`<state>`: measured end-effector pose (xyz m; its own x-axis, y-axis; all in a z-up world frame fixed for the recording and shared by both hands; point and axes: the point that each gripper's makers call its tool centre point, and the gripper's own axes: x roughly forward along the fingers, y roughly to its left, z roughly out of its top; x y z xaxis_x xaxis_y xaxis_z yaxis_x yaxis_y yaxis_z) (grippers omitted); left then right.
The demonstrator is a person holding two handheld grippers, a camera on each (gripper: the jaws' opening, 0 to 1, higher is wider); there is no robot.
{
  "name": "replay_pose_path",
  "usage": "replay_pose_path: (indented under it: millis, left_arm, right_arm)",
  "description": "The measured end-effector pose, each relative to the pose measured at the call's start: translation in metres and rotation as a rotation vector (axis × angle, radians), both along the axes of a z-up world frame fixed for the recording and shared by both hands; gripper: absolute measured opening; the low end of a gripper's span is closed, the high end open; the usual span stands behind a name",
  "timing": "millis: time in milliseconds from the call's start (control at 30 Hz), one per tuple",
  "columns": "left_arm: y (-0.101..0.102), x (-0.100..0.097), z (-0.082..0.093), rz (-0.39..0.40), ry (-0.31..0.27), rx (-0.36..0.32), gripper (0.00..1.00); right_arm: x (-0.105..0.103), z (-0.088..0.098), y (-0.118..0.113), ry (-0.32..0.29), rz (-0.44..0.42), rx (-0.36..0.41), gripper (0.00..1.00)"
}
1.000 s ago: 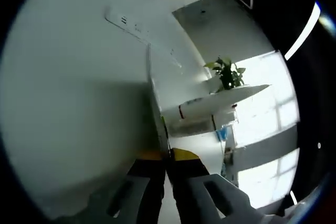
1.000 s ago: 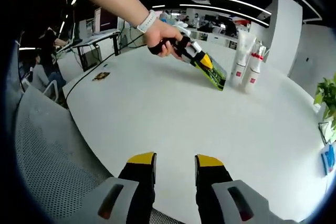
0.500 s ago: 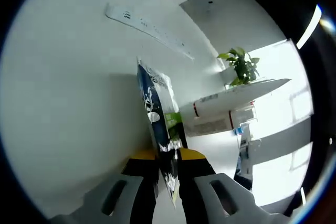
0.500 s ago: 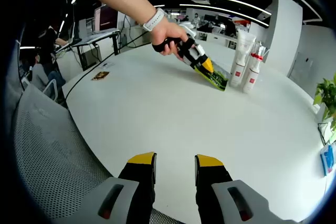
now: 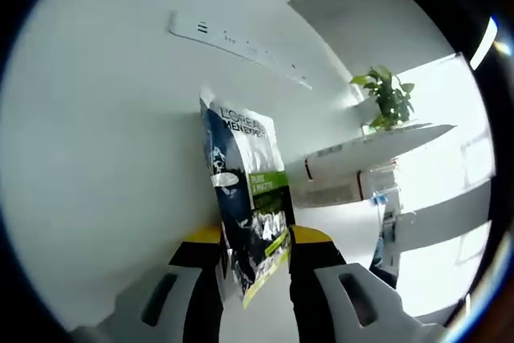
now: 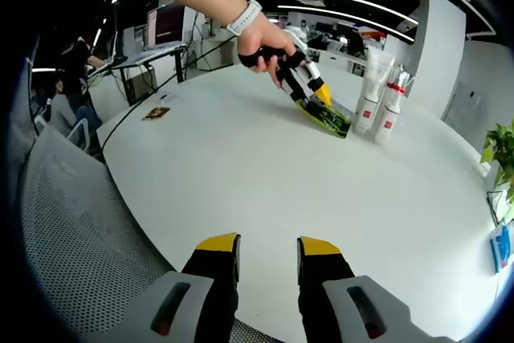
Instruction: Arrange the skincare products in the storage area until every visible bottle or jar stands upright without overlapping.
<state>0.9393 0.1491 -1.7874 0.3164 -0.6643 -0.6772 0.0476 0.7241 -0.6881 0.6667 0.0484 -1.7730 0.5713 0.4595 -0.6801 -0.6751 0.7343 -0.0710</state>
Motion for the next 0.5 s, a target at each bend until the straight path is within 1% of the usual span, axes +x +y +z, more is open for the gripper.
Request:
replay_pose_path:
  millis: [200,333,467,500]
  left_arm:
    - [0.011,0.004,0.006,0.02,-0.021,0.024,0.28]
    - [0.015,0.001,0.005,0.02,-0.008,0.032,0.29]
    - [0.019,-0.002,0.001,0.011,-0.01,0.068,0.3]
    - [0.021,-0.003,0.0,0.007,-0.017,0.089,0.31]
  right_arm:
    - [0.0,0.0,0.001,0.0,0.004,0.0,0.24]
    - [0.0,0.0,0.0,0.001,0.004,-0.003,0.23]
    - [0.0,0.0,0.0,0.001,0.004,-0.007,0.23]
    - [0.0,0.0,0.0,0.0,0.003,-0.008,0.23]
